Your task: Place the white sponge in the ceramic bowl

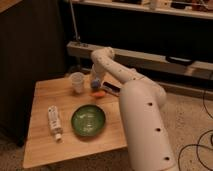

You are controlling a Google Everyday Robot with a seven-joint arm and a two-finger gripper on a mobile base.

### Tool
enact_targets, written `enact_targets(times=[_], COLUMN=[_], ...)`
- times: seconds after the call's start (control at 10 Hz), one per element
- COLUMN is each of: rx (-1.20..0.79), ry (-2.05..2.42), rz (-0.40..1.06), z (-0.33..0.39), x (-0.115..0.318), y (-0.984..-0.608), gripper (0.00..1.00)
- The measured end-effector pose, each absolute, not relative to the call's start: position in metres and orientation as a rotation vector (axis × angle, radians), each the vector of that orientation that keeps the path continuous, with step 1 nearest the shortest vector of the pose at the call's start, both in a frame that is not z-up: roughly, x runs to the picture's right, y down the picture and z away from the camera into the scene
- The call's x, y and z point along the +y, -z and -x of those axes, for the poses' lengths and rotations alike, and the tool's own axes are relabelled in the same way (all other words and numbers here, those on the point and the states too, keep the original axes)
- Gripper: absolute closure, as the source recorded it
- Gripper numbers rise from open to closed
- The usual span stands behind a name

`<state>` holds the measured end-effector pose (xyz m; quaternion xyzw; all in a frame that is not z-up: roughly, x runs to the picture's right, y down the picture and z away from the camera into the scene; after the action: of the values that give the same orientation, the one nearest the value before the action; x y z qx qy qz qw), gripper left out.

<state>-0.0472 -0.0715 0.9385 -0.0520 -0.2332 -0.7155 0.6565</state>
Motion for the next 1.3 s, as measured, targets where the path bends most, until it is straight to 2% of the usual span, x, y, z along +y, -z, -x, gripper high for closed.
enact_targets(times=[0.2,0.7,1.0,1.2,1.3], rx=[-0.549,-0.715,-0.804,-0.874,-0.921], ry=[1.648,1.732,1.844,1.919,1.974], rz=[0.067,0.027,0.055,0.062,0.075], z=[0.041,0.035,0.046,0.061,0.069], x=[-0.067,0.025,0.083,0.118,0.145], y=[-0.889,-0.773,-0.729,-0.716,-0.716], gripper=[0.94,0.94,0.94,0.94,0.86])
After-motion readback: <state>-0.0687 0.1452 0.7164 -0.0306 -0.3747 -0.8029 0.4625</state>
